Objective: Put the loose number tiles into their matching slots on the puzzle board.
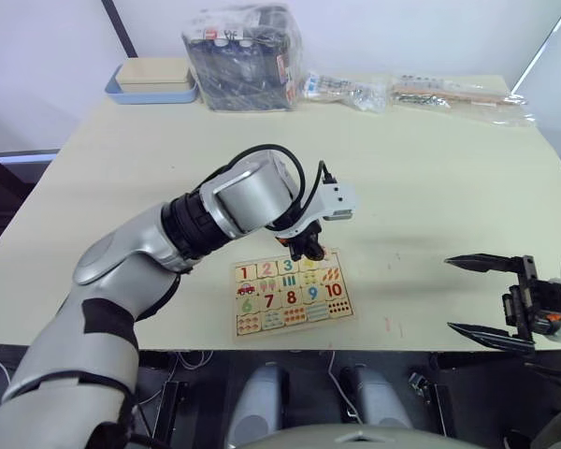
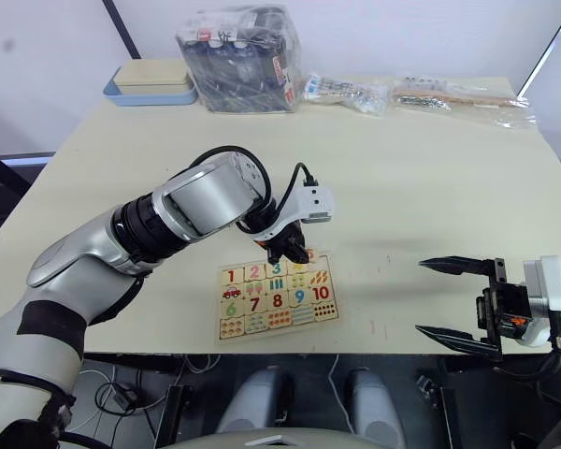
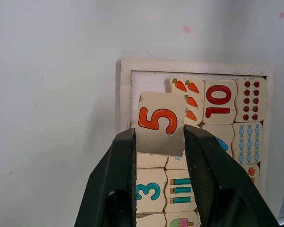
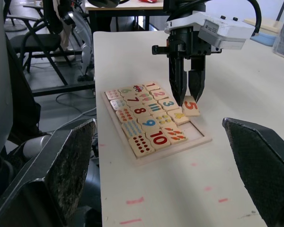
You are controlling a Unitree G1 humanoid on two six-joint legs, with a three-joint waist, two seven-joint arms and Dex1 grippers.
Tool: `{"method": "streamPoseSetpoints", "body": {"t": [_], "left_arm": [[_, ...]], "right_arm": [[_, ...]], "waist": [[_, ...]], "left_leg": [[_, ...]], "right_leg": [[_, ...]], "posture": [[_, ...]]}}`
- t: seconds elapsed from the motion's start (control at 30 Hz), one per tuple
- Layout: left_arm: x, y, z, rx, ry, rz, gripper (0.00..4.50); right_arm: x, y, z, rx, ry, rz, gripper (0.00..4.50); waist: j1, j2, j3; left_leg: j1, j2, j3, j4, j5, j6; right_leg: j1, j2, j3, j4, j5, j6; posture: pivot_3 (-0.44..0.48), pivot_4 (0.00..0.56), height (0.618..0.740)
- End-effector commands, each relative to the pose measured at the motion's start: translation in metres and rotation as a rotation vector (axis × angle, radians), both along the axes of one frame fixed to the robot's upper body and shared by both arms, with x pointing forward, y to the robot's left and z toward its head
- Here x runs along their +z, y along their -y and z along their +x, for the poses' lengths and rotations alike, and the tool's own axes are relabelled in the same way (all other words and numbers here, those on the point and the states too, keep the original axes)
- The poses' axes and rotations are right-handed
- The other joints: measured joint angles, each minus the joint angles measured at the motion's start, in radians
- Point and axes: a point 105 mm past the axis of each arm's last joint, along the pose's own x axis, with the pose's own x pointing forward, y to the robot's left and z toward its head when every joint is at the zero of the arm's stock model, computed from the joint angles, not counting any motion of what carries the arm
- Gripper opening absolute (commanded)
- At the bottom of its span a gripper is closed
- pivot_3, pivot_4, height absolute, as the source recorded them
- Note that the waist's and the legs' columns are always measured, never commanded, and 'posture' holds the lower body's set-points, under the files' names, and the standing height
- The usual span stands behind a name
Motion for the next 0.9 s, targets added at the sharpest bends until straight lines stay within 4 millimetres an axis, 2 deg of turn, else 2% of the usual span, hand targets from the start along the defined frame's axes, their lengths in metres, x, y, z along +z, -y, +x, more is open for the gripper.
{"method": "streamPoseSetpoints", "body": {"t": [0.03, 0.57, 0.9], "left_arm": [[0.0007, 0.003, -0.0017, 0.003, 0.007, -0.003, 1.0], [-0.0047, 0.005, -0.0041, 0.004, 0.02, 0.015, 1.0], [-0.0049, 0.0027, -0.0036, 0.022, 0.019, 0.029, 1.0]], "right_arm": [[0.0093, 0.0003, 0.0, 0.042, 0.049, -0.002, 4.5], [0.0073, 0.0, 0.0076, 0.082, 0.065, -0.015, 4.5], [0.0056, -0.0032, 0.0046, 0.075, 0.065, -0.008, 4.5]], "waist": [[0.0, 0.0, 0.0], [0.0, 0.0, 0.0], [0.0, 0.0, 0.0]], "left_leg": [[0.0, 0.0, 0.0, 0.0, 0.0, 0.0], [0.0, 0.0, 0.0, 0.0, 0.0, 0.0], [0.0, 0.0, 0.0, 0.0, 0.0, 0.0]], "right_leg": [[0.0, 0.0, 0.0, 0.0, 0.0, 0.0], [0.0, 0.0, 0.0, 0.0, 0.0, 0.0], [0.0, 0.0, 0.0, 0.0, 0.0, 0.0]], "posture": [[0.0, 0.15, 0.74], [0.0, 0.15, 0.74], [0.0, 0.15, 0.74]]}}
